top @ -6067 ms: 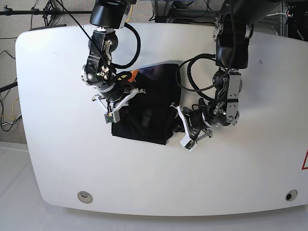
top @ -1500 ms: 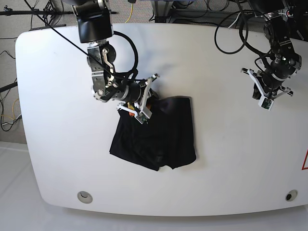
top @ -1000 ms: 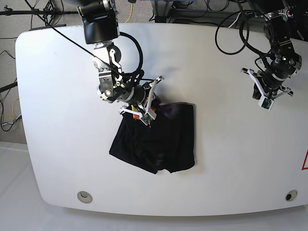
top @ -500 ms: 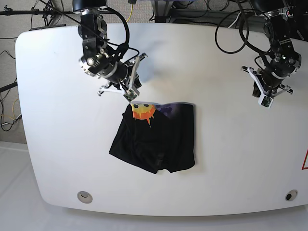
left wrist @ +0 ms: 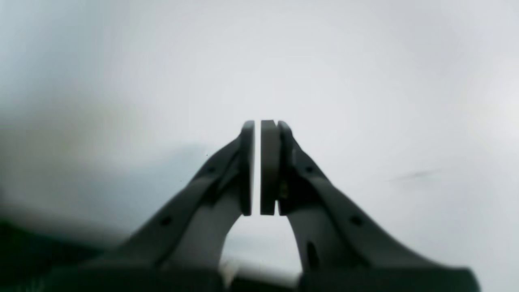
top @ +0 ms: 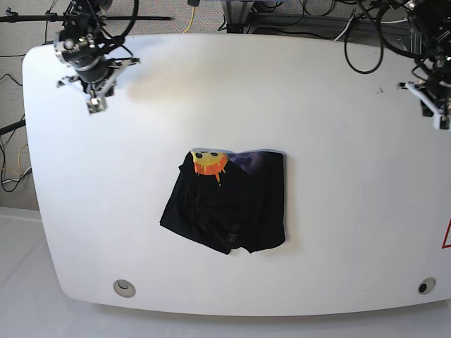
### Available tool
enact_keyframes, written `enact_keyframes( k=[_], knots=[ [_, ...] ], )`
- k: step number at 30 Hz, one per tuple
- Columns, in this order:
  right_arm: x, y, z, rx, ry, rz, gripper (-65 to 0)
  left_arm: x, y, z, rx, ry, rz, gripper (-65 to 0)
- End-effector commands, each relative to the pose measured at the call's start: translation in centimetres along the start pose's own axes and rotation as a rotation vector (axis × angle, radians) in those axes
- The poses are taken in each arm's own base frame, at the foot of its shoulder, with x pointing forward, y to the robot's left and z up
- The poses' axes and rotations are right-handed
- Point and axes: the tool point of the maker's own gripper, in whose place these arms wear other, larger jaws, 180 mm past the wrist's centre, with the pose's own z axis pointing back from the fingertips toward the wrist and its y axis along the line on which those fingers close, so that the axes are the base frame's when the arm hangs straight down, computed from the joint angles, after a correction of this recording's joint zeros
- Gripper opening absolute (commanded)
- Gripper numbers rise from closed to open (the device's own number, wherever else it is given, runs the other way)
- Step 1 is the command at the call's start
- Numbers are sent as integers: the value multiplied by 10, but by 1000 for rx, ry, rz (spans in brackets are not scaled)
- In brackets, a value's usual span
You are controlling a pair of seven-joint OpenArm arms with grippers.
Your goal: Fold the T-shirt properly
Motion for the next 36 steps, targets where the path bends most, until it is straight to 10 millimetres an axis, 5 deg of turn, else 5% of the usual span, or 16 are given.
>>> enact_keyframes(
  k=[1,8,12,15,19,24,30,36],
  knots=[
    [-11,-38,16,-103,2,-40,-650,-10,41,22,112,-5,42,-645],
    [-57,-111,57,-326,71,-175,-650,-60,110,74,328,58,164,-645],
    [-95,-126,70,-388,132,-276,-650,-99,118,85,359,165,187,-645],
    [-126,-132,77,-416,183,-358,-650,-158,113,80,345,375,213,-645],
    [-173,-123,75,-406,300,-425,-650,-232,83,69,252,613,234,-645],
    [-221,-100,60,-368,430,-464,-650,-297,32,52,84,766,245,-645],
    [-263,-59,34,-297,469,-501,-650,-321,-22,23,-97,795,198,-646],
    [-300,3,-5,-143,531,-499,-650,-335,-80,6,-271,759,113,-646]
  ],
)
